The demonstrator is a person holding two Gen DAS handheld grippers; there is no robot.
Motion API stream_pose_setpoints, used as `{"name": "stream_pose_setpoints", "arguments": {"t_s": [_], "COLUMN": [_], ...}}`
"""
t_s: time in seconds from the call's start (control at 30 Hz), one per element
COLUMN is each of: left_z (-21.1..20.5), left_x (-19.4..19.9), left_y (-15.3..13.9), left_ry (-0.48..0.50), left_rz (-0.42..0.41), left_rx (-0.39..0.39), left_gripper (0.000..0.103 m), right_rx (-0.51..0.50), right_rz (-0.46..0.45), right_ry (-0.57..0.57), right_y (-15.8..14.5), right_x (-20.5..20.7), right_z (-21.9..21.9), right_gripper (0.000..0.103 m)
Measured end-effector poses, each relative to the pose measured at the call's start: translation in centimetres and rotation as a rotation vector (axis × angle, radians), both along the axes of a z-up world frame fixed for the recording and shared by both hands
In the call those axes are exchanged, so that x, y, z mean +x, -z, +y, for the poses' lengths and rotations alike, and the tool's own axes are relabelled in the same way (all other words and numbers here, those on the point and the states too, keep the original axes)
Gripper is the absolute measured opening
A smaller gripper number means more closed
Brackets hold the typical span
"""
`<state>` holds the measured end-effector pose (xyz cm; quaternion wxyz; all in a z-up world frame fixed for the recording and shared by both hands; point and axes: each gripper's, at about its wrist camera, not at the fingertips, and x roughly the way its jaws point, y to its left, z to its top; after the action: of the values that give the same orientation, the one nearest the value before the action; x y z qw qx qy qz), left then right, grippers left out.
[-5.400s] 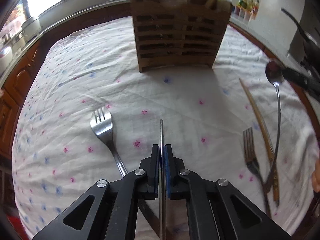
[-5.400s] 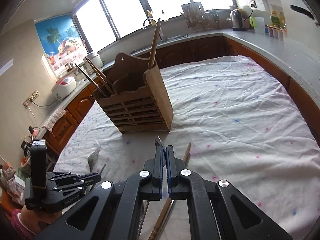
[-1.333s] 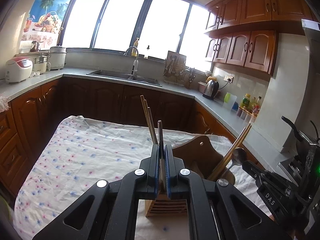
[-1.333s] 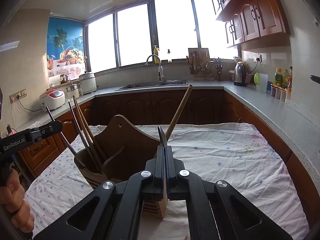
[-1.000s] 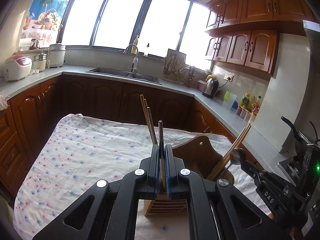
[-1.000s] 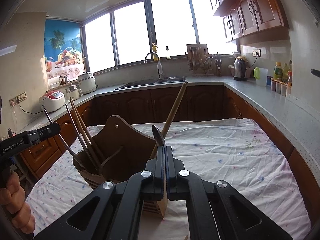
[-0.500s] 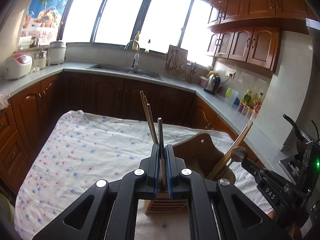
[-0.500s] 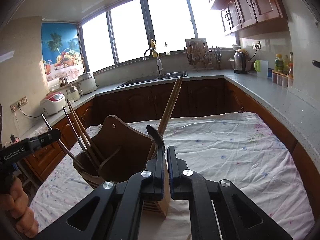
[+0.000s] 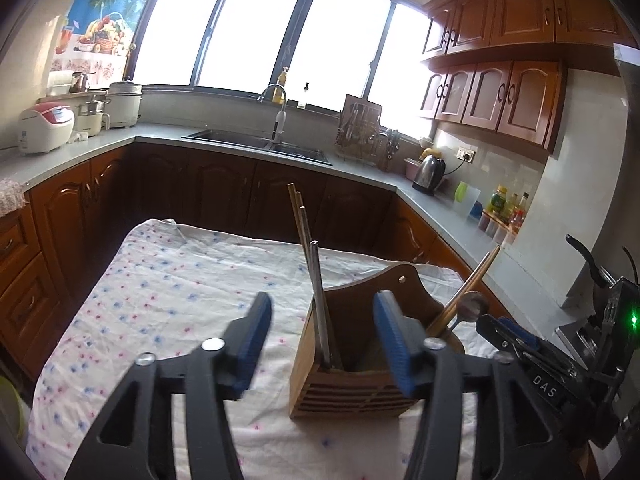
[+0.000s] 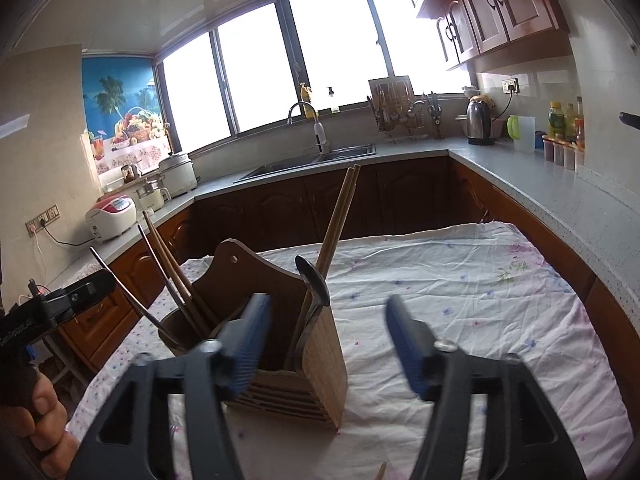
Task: Organize utensils
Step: 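Lower the spoon and chopstick into the holder and open both tools, then withdraw both open tools away from the holder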
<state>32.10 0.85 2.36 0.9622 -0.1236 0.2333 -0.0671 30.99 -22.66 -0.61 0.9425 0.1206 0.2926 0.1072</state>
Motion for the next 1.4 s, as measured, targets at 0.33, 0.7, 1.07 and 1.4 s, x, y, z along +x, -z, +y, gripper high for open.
{"name": "stream_pose_setpoints", "arguments": {"t_s": [0.33, 0.7, 1.07, 1.4], "left_z": [0.8, 1.7, 2.3, 1.3], "left_x": [-3.5, -8.8, -17.7, -24.4], "left_y": [-0.5, -1.4, -0.9, 0.7], "left_ry": [-0.065, -0.063, -0.062, -0.063], "left_rz": [-0.002, -0.016, -0.039, -0.028], "left_rx": [0.016, 0.012, 0.046, 0.132], "left_gripper": [0.091, 0.094, 0.098, 0.102], "right_rx": [0.011, 0.030, 0.071, 0.076], "right_rz": [-0.009, -0.046, -0.066, -0.045], "right_ry": [-0.004, -0.044, -0.067, -0.051], "right_y": [-0.8, -2.8, -4.2, -2.6], "right_x": [-2.1, -7.1, -15.0, -21.1], "right_z": [-0.3, 0.0, -0.3, -1.2], "right_gripper": [0.088, 0.097, 0.103, 0.103]}}
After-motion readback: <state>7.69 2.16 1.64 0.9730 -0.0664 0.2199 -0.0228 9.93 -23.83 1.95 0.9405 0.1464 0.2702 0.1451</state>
